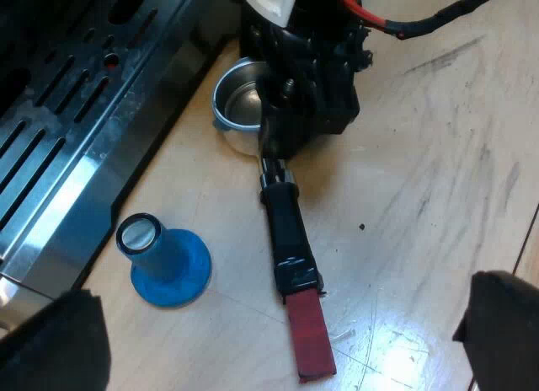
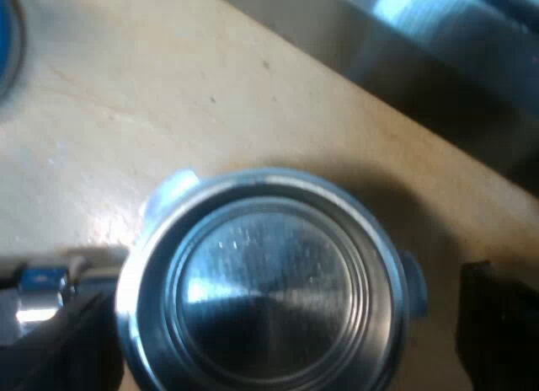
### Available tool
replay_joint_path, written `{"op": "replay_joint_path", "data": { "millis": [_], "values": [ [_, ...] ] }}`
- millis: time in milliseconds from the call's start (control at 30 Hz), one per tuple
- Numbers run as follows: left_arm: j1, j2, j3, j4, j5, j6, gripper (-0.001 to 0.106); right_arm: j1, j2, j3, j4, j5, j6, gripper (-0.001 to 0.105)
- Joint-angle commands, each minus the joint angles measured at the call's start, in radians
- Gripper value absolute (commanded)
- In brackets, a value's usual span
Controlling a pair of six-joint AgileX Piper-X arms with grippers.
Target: Put the handle in the coffee machine
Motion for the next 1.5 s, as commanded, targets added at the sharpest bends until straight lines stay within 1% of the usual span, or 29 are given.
{"op": "replay_joint_path", "data": {
  "millis": [33, 167, 267, 333, 433, 900, 1000, 1033, 1067, 1100, 1133, 1167, 1233, 1267, 1400, 1467, 1500],
  "values": [
    [-0.003, -0.002, -0.002, -0.011, -0.005, -0.016, 0.086, -0.003, 0.000, 0.002, -0.001, -0.006, -0.017, 0.076],
    [-0.003, -0.002, -0.002, -0.011, -0.005, -0.016, 0.086, -0.003, 0.000, 0.002, -0.030, -0.006, -0.040, 0.073],
    [-0.003, -0.002, -0.002, -0.011, -0.005, -0.016, 0.086, -0.003, 0.000, 0.002, -0.049, -0.006, -0.064, 0.072],
    [-0.003, -0.002, -0.002, -0.011, -0.005, -0.016, 0.086, -0.003, 0.000, 0.002, -0.062, -0.006, -0.063, 0.072],
    [-0.003, -0.002, -0.002, -0.011, 0.010, -0.016, 0.086, -0.003, 0.000, 0.002, -0.077, -0.006, -0.081, 0.072],
    [-0.003, -0.002, 0.004, -0.010, 0.010, -0.016, 0.086, -0.003, 0.016, 0.002, -0.022, -0.006, -0.079, 0.072],
    [-0.003, -0.002, 0.004, -0.010, 0.010, -0.016, 0.086, -0.003, 0.016, 0.002, -0.029, -0.006, -0.079, 0.069],
    [-0.003, -0.002, 0.004, -0.010, 0.010, -0.016, 0.086, -0.003, 0.016, 0.002, -0.029, -0.006, -0.079, 0.064],
    [-0.003, -0.002, 0.004, -0.010, 0.010, -0.016, 0.086, -0.003, 0.016, 0.002, -0.029, -0.006, -0.079, 0.055],
    [-0.003, -0.002, 0.004, -0.010, 0.010, -0.016, 0.086, -0.003, 0.016, 0.002, -0.026, -0.006, -0.079, 0.050],
    [-0.003, -0.002, 0.004, -0.010, 0.010, -0.016, 0.086, -0.003, 0.016, 0.002, -0.022, -0.006, -0.079, 0.038],
    [-0.003, -0.002, 0.004, -0.010, 0.010, -0.016, 0.086, -0.003, 0.016, 0.002, -0.020, -0.006, -0.079, 0.033],
    [-0.003, -0.002, 0.004, -0.010, 0.010, -0.016, 0.086, -0.003, 0.016, 0.002, -0.015, -0.006, -0.076, 0.009],
    [-0.003, -0.002, 0.004, -0.011, 0.010, -0.010, 0.086, -0.003, 0.013, 0.002, -0.009, -0.006, -0.067, 0.000],
    [-0.003, -0.002, 0.004, -0.011, 0.010, 0.004, 0.086, -0.003, -0.013, -0.001, 0.004, -0.006, -0.036, 0.000],
    [-0.003, -0.002, 0.004, -0.011, 0.010, 0.011, 0.086, -0.003, -0.040, -0.005, 0.032, 0.003, 0.007, 0.000],
    [-0.003, -0.002, 0.004, -0.011, 0.010, 0.011, 0.086, -0.003, -0.045, -0.005, 0.040, 0.003, 0.014, 0.000]
  ]
}}
